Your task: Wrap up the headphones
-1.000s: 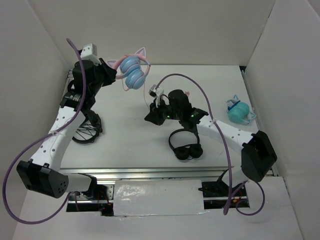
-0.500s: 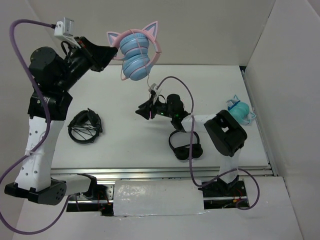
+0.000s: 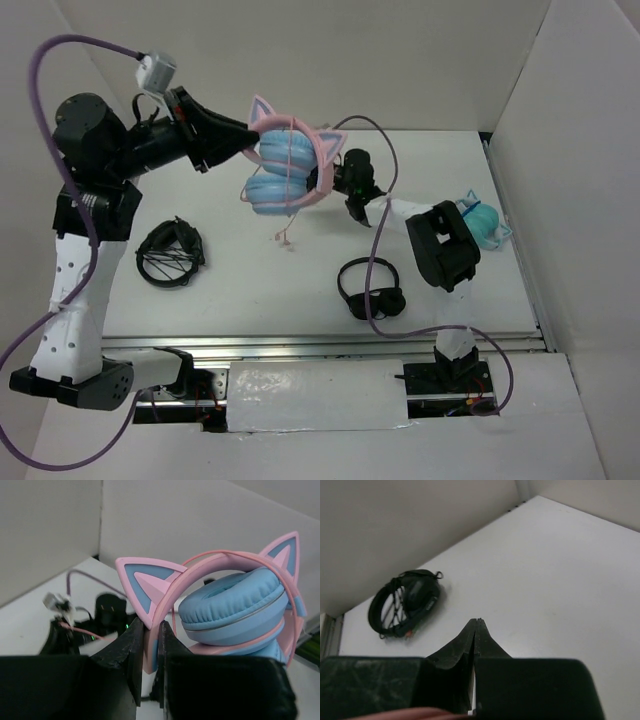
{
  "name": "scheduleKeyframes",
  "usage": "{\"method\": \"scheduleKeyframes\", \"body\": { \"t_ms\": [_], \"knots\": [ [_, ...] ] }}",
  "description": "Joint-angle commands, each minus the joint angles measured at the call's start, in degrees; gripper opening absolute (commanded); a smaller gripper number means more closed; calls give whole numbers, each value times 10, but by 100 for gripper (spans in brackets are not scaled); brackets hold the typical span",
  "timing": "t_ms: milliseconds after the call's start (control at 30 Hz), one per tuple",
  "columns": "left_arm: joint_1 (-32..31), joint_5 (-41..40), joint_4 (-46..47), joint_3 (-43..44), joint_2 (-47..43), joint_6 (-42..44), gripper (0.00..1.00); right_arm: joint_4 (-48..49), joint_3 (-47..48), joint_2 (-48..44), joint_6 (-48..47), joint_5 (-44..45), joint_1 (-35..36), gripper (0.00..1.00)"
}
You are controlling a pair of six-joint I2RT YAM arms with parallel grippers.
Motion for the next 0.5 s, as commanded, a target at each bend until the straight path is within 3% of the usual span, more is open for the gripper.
{"method": "scheduleKeyframes", "body": {
  "t_ms": [0, 67, 167, 300, 400, 467],
  "knots": [
    [-1, 115, 25, -49, -13, 85, 0, -120, 51, -43, -49, -8, -59, 0],
    [-16, 112, 4, -108, -27, 177, 0, -233, 95, -64, -104, 23, -86, 0],
    [-74, 0, -18, -175, -49, 292, 0, -380, 177, -82, -171, 68, -110, 0],
    [-117, -74, -5, -242, -40, 344, 0, -494, 258, -110, -228, 118, -151, 0],
    [-156, -171, -32, -264, -9, 365, 0, -573, 306, -129, -266, 144, -161, 0],
    [-177, -283, -43, -278, 25, 360, 0, -611, 322, -146, -287, 172, -161, 0]
  ]
}}
